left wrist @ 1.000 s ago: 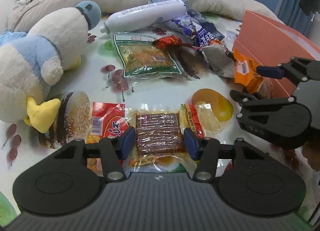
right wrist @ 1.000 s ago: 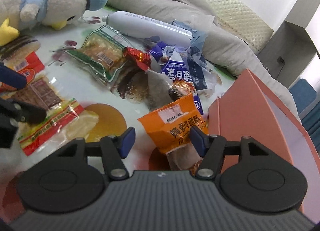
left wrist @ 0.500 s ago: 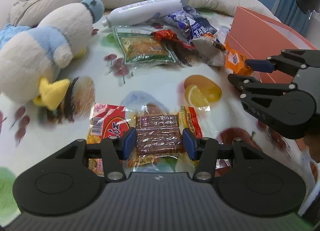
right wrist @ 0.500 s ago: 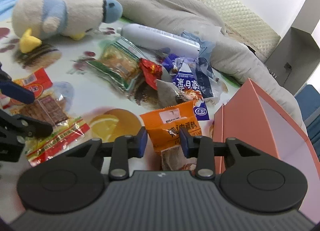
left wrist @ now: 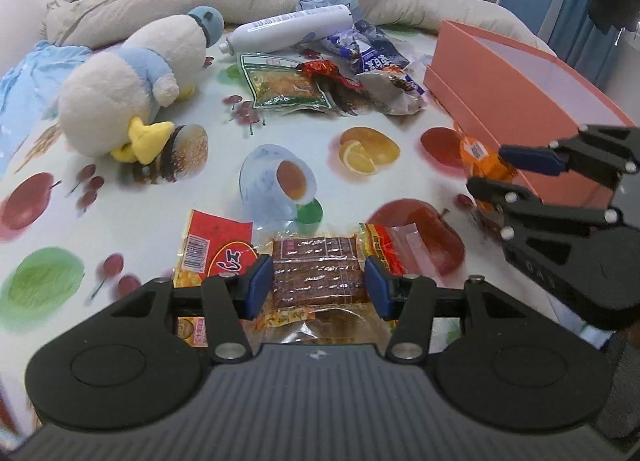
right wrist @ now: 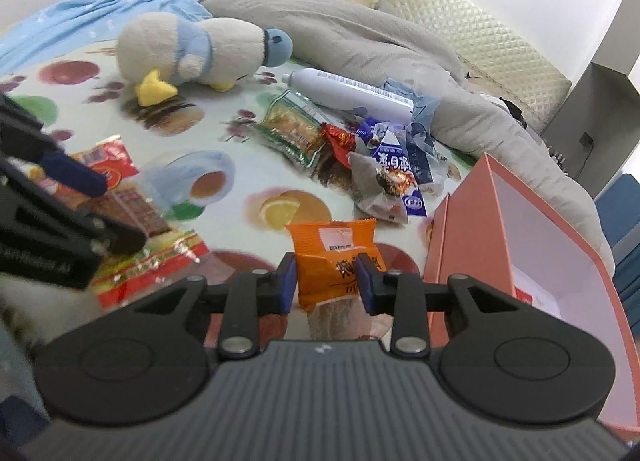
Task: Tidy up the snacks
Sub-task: 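Close the right gripper on the orange pork-floss bag and lift it while the left lifts its pack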
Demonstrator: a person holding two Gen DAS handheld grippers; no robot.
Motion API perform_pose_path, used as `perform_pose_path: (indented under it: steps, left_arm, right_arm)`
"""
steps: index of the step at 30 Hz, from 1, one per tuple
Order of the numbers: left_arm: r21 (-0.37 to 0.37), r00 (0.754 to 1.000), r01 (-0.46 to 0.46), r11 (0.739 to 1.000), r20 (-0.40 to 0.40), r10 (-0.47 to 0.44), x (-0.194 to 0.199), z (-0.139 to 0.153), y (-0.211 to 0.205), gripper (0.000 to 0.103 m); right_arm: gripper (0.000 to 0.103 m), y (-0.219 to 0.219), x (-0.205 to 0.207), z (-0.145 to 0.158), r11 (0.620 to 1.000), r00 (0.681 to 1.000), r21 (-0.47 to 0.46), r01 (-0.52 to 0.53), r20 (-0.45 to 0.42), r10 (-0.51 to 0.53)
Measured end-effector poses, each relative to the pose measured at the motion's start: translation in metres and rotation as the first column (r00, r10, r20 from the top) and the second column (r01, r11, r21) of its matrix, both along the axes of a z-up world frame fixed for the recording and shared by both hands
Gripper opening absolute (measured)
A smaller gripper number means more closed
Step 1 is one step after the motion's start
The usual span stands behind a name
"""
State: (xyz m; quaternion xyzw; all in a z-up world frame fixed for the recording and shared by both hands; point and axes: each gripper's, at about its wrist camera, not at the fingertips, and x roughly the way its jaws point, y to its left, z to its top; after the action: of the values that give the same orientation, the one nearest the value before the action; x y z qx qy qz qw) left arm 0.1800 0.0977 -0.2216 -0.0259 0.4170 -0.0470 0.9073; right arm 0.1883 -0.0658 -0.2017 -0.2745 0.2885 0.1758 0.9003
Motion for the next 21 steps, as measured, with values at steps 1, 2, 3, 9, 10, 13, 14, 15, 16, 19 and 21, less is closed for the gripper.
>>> perform_pose_path:
  steps: [1, 2, 3, 9, 10, 13, 14, 15, 16, 19, 21]
  left_arm:
    - [0.002, 1.0, 0.0, 1.0, 0.007, 0.0, -0.006, 0.003, -0.002, 0.056]
    - [0.003, 1.0, 0.002, 1.0, 0.011, -0.002, -0.012, 0.006, -0.004, 0.056]
    - [0.003, 1.0, 0.004, 1.0, 0.013, -0.004, -0.016, 0.008, -0.005, 0.056]
    - [0.002, 1.0, 0.007, 1.0, 0.001, -0.007, -0.035, 0.011, -0.016, 0.033]
    - [-0.003, 1.0, 0.003, 1.0, -0.003, -0.003, -0.038, 0.01, -0.017, 0.033]
    - [0.008, 1.0, -0.003, 1.0, -0.019, 0.003, -0.038, 0.004, -0.019, 0.033]
    - [0.01, 1.0, -0.009, 1.0, -0.021, 0.009, -0.039, 0.003, -0.019, 0.033]
    - [0.005, 1.0, -0.015, 1.0, -0.022, 0.015, -0.039, 0.003, -0.017, 0.033]
    - [-0.001, 1.0, -0.02, 1.0, -0.02, 0.02, -0.04, 0.004, -0.016, 0.034]
    - [-0.034, 0.999, -0.026, 0.999, -0.022, 0.025, -0.042, 0.005, -0.011, 0.035]
    - [-0.069, 0.999, -0.035, 0.997, -0.03, 0.033, -0.041, 0.003, -0.008, 0.039]
  right_arm:
    - [0.035, -0.002, -0.007, 0.001, 1.0, 1.0, 0.0, -0.001, -0.004, 0.001]
    - [0.035, -0.004, -0.013, 0.002, 1.0, 1.0, 0.001, -0.002, -0.01, 0.002]
    - [0.035, -0.007, -0.021, 0.002, 1.0, 1.0, -0.001, -0.005, -0.016, 0.005]
    - [0.035, -0.019, -0.052, 0.007, 1.0, 0.998, 0.019, 0.002, -0.059, -0.001]
    - [0.035, -0.019, -0.056, 0.006, 1.0, 0.998, 0.016, -0.001, -0.056, 0.002]
    - [0.035, -0.02, -0.059, -0.001, 1.0, 0.998, 0.018, 0.001, -0.059, 0.0]
    - [0.036, -0.021, -0.058, -0.002, 1.0, 0.998, 0.029, 0.004, -0.064, -0.002]
    - [0.036, -0.022, -0.057, -0.001, 0.999, 0.997, 0.048, 0.008, -0.072, -0.004]
    - [0.036, -0.024, -0.057, 0.0, 0.998, 0.997, 0.068, 0.013, -0.078, -0.008]
    - [0.05, -0.032, -0.05, 0.004, 0.989, 0.993, 0.146, 0.034, -0.119, -0.017]
    - [0.058, -0.038, -0.047, 0.006, 0.98, 0.992, 0.192, 0.045, -0.127, -0.021]
